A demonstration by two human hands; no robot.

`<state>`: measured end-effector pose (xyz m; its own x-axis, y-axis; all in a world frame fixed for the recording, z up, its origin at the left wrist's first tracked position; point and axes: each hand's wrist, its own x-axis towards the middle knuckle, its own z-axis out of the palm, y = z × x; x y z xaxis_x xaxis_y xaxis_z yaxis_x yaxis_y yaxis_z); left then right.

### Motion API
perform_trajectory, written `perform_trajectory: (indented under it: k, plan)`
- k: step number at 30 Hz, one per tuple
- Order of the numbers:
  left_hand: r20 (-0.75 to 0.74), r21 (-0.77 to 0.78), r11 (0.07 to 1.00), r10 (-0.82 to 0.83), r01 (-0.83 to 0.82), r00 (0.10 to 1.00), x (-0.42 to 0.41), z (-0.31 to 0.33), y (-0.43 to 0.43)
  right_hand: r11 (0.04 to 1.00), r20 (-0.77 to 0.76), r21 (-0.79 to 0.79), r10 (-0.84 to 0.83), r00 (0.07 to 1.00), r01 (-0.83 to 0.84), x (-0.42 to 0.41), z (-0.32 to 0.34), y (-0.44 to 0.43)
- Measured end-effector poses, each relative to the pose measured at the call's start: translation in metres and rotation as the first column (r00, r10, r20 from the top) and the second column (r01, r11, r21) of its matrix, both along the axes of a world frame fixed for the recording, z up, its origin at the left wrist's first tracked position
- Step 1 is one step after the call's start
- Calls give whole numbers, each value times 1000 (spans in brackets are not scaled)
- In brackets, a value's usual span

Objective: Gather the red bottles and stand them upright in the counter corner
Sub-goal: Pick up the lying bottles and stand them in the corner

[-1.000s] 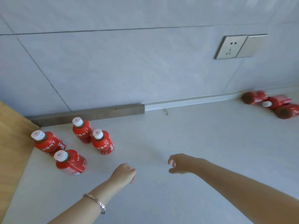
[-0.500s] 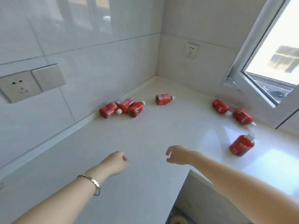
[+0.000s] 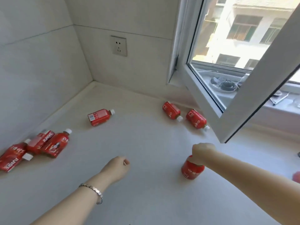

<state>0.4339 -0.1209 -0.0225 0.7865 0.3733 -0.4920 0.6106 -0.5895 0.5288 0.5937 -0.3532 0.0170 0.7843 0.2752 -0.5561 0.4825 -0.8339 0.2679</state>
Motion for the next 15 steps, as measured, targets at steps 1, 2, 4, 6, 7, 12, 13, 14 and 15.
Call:
perform_trajectory:
  k: [1,2,4,6,7,12,13,14,15]
  plan:
    - [-7,-6,1000,-5,5,1000,10,-2,-2,1000,-31,-8,-20,999,20,4,-6,-6]
    - [-15,-10,1000,-14,13,1000,19,-3,-3,999,-62,12,-45,997,46,6,-12,-11]
    - [-29,-19,1000,-21,21,999,31,-7,-4,993,-104,82,-82,991,90,10,-22,-16]
    - [-39,-30,1000,-11,10,999,41,-9,-2,982,-116,150,-97,989,114,15,-26,-17]
    - [-43,-33,999,-4,3,999,45,-10,0,976,-115,176,-110,987,129,19,-27,-16]
    - [-52,5,998,63,-62,997,59,-11,28,945,-103,313,-69,992,98,36,-25,15]
    - [-61,20,997,75,-74,995,60,-10,36,938,-101,339,-43,994,75,39,-23,28]
    - [-71,42,996,86,-83,994,61,-9,45,929,-102,365,-16,995,52,42,-20,42]
    - [-79,71,993,95,-90,992,62,-7,56,921,-106,389,10,994,32,46,-17,58]
